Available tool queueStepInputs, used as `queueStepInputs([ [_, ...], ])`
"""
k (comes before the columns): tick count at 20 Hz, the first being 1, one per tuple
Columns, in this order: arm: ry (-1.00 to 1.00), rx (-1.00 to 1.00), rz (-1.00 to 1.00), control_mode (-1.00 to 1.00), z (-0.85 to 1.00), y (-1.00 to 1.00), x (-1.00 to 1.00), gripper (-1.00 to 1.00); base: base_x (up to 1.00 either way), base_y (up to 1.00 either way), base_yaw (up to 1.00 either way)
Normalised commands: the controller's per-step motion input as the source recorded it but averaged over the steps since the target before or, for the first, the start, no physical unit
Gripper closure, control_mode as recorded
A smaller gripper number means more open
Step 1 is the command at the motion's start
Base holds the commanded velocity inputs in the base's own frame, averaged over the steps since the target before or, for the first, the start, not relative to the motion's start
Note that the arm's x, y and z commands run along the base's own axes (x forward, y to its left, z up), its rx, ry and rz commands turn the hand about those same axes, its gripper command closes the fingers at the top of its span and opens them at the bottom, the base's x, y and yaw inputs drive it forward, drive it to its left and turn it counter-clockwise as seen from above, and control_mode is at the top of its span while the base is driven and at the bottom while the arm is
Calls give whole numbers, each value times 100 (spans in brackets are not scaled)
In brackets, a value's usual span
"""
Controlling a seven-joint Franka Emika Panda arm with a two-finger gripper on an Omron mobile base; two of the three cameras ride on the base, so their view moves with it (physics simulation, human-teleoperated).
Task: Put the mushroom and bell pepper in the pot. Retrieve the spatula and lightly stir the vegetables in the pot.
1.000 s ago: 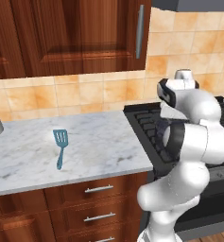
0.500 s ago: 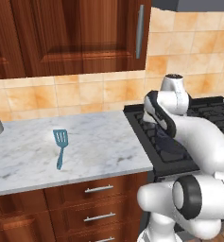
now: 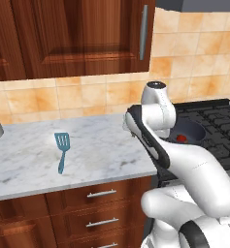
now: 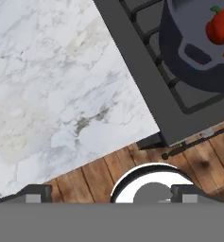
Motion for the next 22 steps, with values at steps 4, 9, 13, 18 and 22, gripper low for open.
queueStepInputs([
  [4, -4, -4, 20, -100, 0, 100, -12, -100, 0, 0, 0],
  [9, -6, 0, 16, -100, 0, 100, 0, -100, 0, 0, 0],
  [13, -8, 0, 11, -100, 0, 100, -2, -100, 0, 0, 0],
  [18, -1, 0, 4, -100, -11, 100, 4, -100, 0, 0, 0],
  [22, 0, 0, 0, -100, -18, 88, 6, -100, 0, 0, 0],
])
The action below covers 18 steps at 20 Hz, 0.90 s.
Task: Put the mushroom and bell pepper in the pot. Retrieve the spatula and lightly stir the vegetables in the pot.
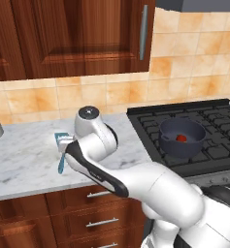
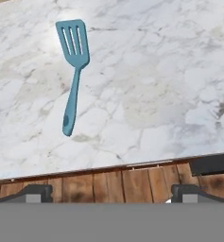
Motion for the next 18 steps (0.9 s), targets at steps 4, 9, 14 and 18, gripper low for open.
queueStepInputs([
  [4, 2, 0, 0, -100, -30, 58, 0, -100, 0, 0, 0],
  [9, -1, 0, 0, -100, -38, 31, 9, -100, 0, 0, 0],
  [14, 0, 0, 0, -100, -37, 6, 32, -100, 0, 0, 0],
  [18, 1, 2, 0, -100, -41, 5, 42, -100, 0, 0, 0],
])
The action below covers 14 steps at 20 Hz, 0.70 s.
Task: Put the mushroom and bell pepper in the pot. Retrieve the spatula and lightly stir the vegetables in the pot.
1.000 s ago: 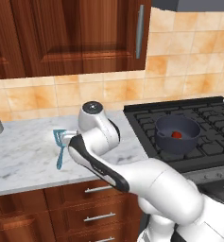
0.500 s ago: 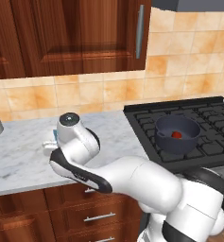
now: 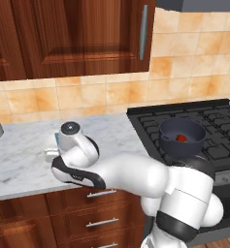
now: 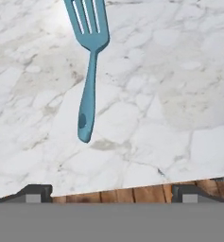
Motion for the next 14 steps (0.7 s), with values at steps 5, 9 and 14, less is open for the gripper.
queueStepInputs([
  [5, 7, 1, 0, -100, -35, 19, 51, -100, 0, 0, 0],
  [9, 7, 0, 0, -100, -28, 34, 29, -100, 0, 0, 0],
  [14, 13, -1, 1, -100, -19, 34, 30, -100, 0, 0, 0],
])
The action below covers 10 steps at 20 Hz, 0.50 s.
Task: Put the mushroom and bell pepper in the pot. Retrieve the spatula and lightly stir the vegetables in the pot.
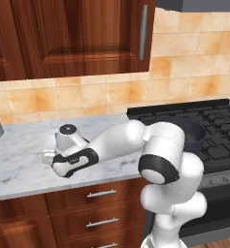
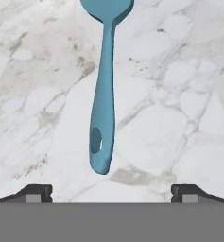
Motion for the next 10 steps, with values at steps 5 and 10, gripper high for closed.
queueStepInputs([
  [5, 7, -6, 0, -100, -18, 9, 24, -100, 0, 0, 0],
  [10, 0, -11, 0, -100, -25, 19, 19, -100, 0, 0, 0],
])
